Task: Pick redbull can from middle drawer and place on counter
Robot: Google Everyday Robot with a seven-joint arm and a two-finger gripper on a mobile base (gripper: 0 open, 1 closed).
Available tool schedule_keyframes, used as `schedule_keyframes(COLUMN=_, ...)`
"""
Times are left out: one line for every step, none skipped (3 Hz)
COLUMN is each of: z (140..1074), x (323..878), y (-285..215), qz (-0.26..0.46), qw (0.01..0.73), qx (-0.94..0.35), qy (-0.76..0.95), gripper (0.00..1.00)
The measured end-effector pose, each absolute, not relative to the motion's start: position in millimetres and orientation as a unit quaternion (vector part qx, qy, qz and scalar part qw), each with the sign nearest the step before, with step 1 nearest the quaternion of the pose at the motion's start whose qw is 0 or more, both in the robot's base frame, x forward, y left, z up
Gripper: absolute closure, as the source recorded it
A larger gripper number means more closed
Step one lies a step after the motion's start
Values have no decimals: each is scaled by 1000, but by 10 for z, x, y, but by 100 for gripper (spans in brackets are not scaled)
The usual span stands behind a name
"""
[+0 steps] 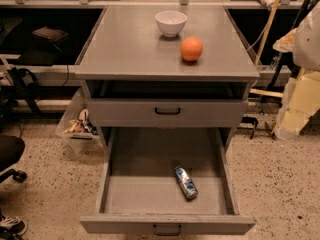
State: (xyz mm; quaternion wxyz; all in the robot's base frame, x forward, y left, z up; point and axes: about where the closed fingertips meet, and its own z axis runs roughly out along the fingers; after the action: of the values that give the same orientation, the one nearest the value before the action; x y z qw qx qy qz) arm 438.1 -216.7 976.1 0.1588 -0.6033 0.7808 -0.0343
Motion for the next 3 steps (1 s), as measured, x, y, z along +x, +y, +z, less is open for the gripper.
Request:
schedule_keyframes(z=9761, x=4381, y=-2167, qz=-34, qw=159, qx=-603, qy=781, gripper=0)
schedule_keyframes(z=9497, x=4366, y=-2121, qz=-18, qw=150, qx=-614, qy=775, gripper=0)
schedule_keyframes(z=8604, x=4366, y=-1833, qz=60, qw=131, qx=-648, qy=748, gripper=0)
